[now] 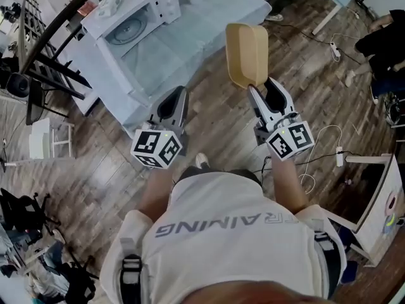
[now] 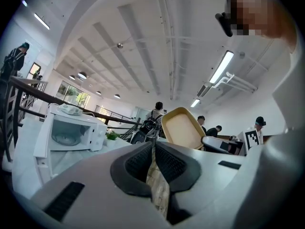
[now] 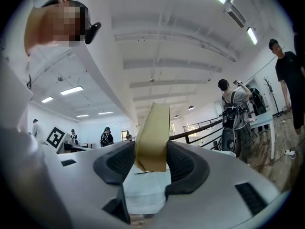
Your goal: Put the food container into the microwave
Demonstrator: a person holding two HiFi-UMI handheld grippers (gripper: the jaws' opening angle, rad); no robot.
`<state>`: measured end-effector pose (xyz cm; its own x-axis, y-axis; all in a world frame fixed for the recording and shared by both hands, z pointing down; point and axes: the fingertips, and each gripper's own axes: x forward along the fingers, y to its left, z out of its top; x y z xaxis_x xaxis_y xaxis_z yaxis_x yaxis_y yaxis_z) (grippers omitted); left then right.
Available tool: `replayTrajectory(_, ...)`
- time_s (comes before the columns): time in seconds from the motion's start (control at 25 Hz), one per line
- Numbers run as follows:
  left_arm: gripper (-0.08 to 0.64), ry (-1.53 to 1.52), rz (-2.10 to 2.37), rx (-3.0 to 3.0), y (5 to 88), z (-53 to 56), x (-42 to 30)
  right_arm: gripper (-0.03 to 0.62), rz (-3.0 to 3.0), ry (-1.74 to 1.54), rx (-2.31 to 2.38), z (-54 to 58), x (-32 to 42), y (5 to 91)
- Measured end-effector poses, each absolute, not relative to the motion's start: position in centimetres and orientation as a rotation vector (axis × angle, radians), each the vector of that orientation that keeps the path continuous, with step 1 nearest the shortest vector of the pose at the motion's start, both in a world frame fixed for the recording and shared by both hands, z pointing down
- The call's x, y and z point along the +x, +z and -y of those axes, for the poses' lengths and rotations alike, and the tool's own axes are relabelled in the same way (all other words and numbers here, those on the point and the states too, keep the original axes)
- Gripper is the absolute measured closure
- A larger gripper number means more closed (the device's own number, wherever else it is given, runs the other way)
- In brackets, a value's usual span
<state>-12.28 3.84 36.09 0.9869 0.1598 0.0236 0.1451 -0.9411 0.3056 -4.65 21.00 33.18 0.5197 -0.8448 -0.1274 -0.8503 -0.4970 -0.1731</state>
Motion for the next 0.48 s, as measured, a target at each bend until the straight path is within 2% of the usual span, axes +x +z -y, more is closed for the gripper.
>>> replayTrajectory(0.48, 0.511, 0.07, -0.167, 2.841, 36.3, -0.6, -7.1, 0.368, -1.511, 0.017, -2.516, -16.7, 1.4, 33.5)
